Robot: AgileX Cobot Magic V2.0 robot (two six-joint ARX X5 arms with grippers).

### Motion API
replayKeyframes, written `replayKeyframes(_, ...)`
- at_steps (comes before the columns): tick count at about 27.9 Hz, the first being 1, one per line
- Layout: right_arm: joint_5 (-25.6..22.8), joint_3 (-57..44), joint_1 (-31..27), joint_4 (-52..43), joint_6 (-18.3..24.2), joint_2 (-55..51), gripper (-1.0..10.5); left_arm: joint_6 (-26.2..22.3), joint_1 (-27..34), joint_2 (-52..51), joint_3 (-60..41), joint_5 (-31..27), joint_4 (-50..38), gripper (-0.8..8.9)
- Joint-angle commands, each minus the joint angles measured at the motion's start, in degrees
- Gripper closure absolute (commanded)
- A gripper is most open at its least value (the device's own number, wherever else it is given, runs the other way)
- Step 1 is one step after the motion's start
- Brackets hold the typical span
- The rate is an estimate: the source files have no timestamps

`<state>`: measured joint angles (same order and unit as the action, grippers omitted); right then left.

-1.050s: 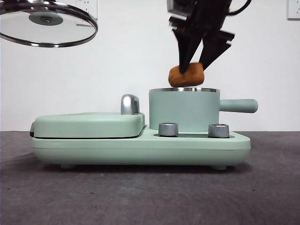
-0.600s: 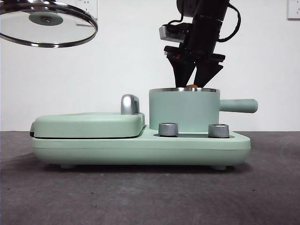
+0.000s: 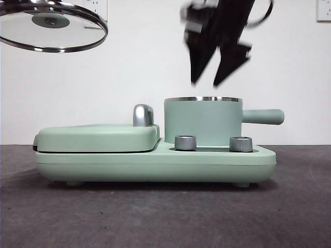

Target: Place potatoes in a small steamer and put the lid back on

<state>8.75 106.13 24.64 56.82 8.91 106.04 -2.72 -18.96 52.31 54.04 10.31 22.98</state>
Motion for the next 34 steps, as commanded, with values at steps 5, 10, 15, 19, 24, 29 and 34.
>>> replayKeyframes(5,3.2,-21.0,-1.7,-12.3,-4.5,-22.5,6.3,0.9,-0.1,-0.1,0.9,0.1,-1.3,8.05)
replayKeyframes(10,3.0,-42.0,-1.7,-24.3,-9.1,-41.1,6.3,0.8,-0.5,0.3,0.9,0.5,-1.7,8.07)
replayKeyframes(15,1.5,-51.3,-1.5,-25.1,-9.6,-51.3,6.3,0.6,-2.0,1.5,0.9,0.5,-2.1,8.07)
replayKeyframes(19,1.5,-56.4,-1.5,-25.1,-9.7,-58.6,6.3,-1.4,-3.8,3.2,0.9,0.7,-3.0,8.07)
replayKeyframes(24,1.6,-60.6,-1.5,-25.0,-12.4,-67.2,6.9,-1.3,-6.5,6.0,0.9,0.7,-6.1,8.07)
replayKeyframes(29,0.9,-61.9,-1.5,-22.8,-14.4,-72.9,6.9,-1.3,-9.4,9.5,0.9,0.7,-13.0,8.07)
replayKeyframes(34,0.1,-61.9,-1.5,-21.1,-16.4,-76.7,6.9,-1.1,-12.0,14.4,1.0,0.7,-22.4,8.07)
